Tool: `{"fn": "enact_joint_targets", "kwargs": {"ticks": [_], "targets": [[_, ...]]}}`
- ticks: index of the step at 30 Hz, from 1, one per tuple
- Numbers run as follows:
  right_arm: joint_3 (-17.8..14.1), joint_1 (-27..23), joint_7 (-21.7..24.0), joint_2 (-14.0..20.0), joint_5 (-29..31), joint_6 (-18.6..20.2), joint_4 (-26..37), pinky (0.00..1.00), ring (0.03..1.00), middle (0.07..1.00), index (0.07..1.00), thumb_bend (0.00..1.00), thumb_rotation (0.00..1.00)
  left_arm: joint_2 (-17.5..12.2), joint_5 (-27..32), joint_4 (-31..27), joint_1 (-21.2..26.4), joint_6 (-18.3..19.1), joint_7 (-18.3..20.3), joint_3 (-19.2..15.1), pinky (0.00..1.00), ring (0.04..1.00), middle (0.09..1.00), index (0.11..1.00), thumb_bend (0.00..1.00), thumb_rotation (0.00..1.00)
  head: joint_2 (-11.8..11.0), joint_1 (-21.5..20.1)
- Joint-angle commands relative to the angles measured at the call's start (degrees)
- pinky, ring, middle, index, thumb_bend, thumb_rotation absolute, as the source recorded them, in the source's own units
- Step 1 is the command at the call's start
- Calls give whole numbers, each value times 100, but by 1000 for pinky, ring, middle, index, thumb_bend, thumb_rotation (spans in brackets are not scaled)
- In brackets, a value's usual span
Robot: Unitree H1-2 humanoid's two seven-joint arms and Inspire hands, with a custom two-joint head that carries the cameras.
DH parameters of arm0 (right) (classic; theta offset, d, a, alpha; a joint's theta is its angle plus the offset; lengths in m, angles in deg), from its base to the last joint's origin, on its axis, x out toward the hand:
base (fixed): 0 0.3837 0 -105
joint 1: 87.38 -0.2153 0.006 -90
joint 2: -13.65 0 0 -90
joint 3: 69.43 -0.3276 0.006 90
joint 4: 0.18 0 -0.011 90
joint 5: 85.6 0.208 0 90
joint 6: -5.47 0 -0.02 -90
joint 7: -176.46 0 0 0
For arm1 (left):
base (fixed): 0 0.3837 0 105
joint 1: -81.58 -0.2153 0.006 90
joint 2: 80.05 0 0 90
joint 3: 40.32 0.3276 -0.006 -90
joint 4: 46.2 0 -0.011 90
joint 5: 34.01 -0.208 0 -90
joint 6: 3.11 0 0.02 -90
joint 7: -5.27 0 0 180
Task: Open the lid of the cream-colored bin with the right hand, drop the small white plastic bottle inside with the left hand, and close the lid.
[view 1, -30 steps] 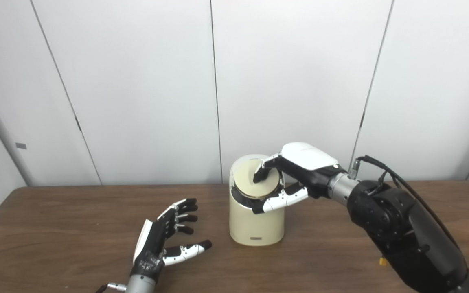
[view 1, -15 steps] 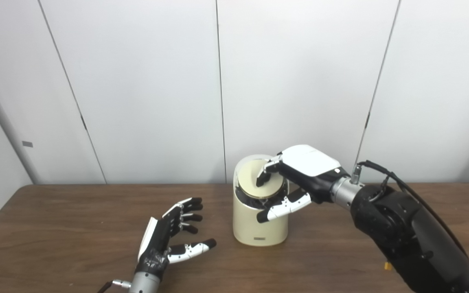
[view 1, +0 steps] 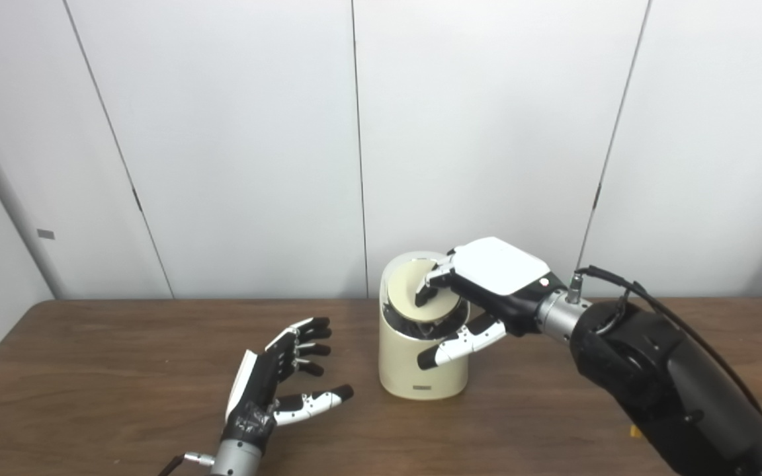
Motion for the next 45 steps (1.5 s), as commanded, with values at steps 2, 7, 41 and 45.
{"fn": "enact_joint_targets", "kwargs": {"ticks": [2, 7, 41, 45], "targets": [[223, -45, 506, 110, -174, -59, -109, 953, 860, 726, 713, 755, 900, 11, 16, -241, 146, 2, -37, -35, 572, 707, 778, 800, 754, 7, 27, 15], [379, -84, 867, 123, -286, 30, -138, 944, 863, 741, 719, 794, 917, 15, 1, -309, 134, 47, -35, -24, 582, 709, 779, 803, 754, 12, 85, 55], [619, -200, 1932, 176, -482, 368, -9, 970, 883, 789, 743, 806, 937, 21, 68, -388, 121, 135, 30, -30, 574, 709, 780, 798, 749, 4, 142, 85], [311, -124, 1424, 140, -285, 293, 67, 931, 865, 764, 734, 794, 891, 23, 56, -370, 133, 136, 28, -27, 576, 709, 780, 799, 750, 10, 125, 98]]}}
